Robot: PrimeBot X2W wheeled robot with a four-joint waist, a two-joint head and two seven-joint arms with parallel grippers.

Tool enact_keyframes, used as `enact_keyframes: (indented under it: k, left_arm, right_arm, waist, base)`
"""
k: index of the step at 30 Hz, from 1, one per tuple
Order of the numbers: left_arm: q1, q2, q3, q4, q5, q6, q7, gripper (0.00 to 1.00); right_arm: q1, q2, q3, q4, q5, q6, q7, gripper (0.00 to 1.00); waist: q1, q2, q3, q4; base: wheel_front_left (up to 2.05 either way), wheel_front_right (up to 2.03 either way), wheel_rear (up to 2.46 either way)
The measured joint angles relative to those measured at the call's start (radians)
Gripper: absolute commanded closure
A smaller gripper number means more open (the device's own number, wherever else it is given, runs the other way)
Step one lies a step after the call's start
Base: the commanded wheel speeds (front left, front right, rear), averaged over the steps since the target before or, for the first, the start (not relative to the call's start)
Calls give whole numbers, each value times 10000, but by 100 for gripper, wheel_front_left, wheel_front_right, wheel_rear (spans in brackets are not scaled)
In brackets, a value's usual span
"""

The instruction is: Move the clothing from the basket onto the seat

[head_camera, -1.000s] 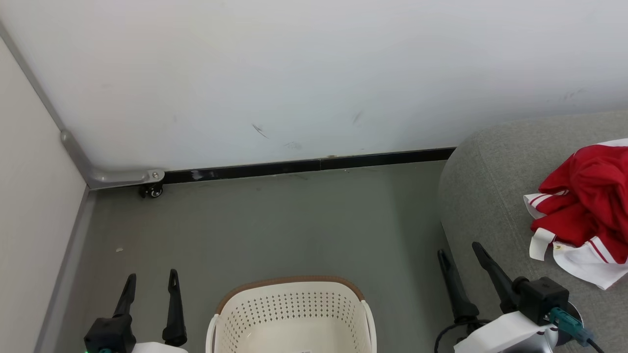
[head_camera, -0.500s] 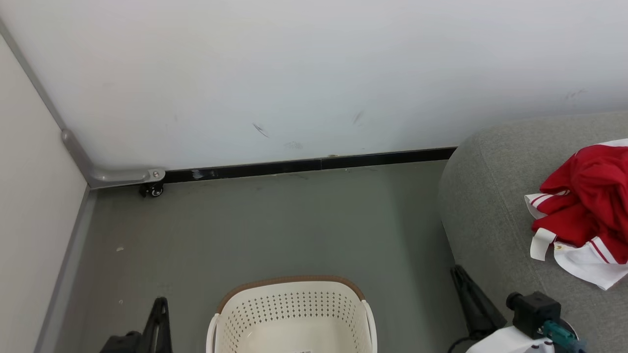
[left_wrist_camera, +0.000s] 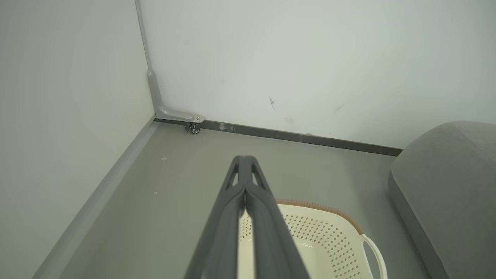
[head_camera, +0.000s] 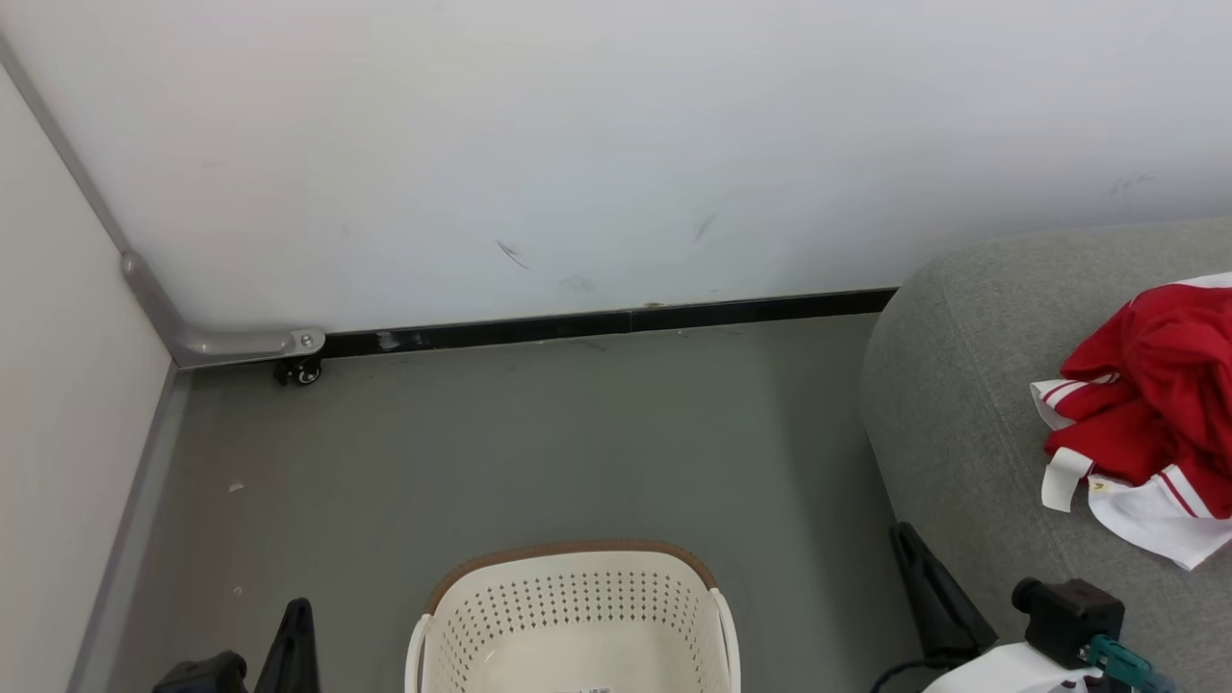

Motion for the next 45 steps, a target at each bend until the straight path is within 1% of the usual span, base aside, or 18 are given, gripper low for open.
enact_keyframes:
  k: [8, 12, 20, 28, 33, 37, 39, 45]
  left_arm:
    - [-135, -113, 130, 10, -1124, -203, 362, 100]
    - [-162, -161, 238, 10, -1526, -353, 502, 100]
    - [-222, -221, 414, 10, -2399, -539, 754, 100]
    - [-351, -270, 610, -6, -3243, -853, 1028, 100]
    - [-357, -313, 721, -27, -3789, -978, 1189, 100]
    - [-362, -341, 811, -36, -4265, -1147, 1285, 100]
    - [-376, -366, 865, -44, -4452, -1154, 1367, 100]
    - [-514, -477, 968, -75, -5102, -1348, 1505, 100]
  right_arm:
    - [6, 4, -82, -82, 1283, 0, 2, 100]
    - [3, 6, -222, -84, 1843, 0, 33, 100]
    - [-8, 4, -359, -144, 2778, 0, 199, 100]
    - [-22, -31, -454, -234, 3793, 0, 313, 100]
    - [-35, -67, -566, -249, 4410, 0, 420, 100]
    - [-74, -104, -617, -251, 4909, 0, 523, 100]
    - [-81, -121, -633, -257, 5173, 0, 535, 100]
    - [-98, -161, -686, -257, 5908, 0, 623, 100]
  waist:
    - [5, 0, 19, 55]
    - [16, 0, 26, 93]
    - [68, 0, 26, 167]
    - [129, 0, -7, 218]
    - [158, 0, -31, 249]
    - [170, 0, -45, 273]
    - [173, 0, -50, 285]
    - [170, 0, -49, 319]
  base:
    - [0, 0, 0]
    - [0, 0, 0]
    - [0, 0, 0]
    - [0, 0, 0]
    - [0, 0, 0]
    - [0, 0, 0]
    - [0, 0, 0]
    - [0, 0, 0]
